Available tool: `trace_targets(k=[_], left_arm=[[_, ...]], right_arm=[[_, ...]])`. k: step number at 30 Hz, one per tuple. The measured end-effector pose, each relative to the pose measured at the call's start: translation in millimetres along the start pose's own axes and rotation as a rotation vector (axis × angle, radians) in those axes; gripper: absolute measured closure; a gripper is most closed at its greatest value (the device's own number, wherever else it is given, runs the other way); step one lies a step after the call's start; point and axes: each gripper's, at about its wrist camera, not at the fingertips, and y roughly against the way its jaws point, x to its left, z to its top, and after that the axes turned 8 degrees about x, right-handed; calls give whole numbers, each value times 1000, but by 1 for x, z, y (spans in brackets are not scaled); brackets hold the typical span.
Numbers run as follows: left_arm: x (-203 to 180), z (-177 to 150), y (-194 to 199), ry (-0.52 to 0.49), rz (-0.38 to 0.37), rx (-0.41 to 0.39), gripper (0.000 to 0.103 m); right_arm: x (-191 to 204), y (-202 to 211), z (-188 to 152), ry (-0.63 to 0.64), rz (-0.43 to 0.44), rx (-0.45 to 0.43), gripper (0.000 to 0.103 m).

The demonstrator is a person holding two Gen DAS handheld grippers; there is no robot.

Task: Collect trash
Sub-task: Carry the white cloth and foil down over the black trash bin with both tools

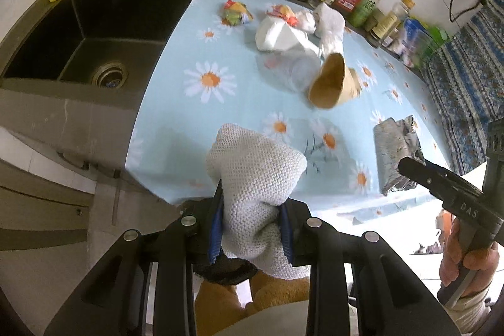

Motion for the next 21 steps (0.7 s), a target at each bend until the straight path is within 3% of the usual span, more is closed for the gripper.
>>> trace_targets(k=[10, 21], left_arm=[[22, -45, -13, 5, -34, 66, 75], [42, -77, -53, 24, -47, 171, 75]], right_arm=[[56, -18, -42, 92, 61, 34, 48], [67, -68, -75, 92, 69, 144, 48]])
